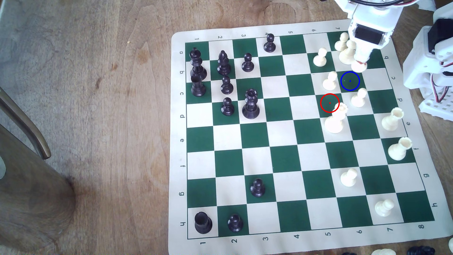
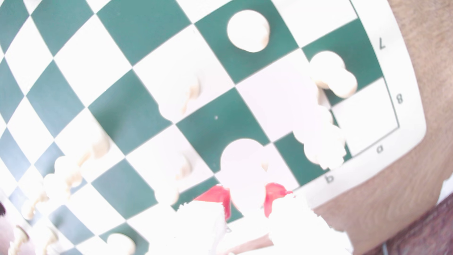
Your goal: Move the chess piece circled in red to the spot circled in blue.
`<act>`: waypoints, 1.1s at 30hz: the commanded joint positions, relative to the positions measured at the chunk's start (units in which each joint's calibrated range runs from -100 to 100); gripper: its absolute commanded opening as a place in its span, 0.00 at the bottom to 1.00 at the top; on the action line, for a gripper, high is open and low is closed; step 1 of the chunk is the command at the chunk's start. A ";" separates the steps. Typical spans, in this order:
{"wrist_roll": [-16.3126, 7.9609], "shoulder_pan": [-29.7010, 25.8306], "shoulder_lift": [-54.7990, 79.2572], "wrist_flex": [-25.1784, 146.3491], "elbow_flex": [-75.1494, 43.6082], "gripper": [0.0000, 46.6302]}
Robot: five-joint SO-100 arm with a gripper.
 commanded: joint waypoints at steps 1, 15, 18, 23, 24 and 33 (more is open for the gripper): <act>-0.39 -1.48 0.64 -3.45 1.57 0.00; -0.73 -3.52 3.36 -6.89 3.66 0.00; -0.68 -3.52 3.53 -6.89 4.11 0.00; -0.54 -3.44 3.53 -7.47 4.56 0.00; -0.49 -3.36 3.53 -7.55 4.56 0.00; -0.44 -3.28 3.95 -7.96 4.83 0.06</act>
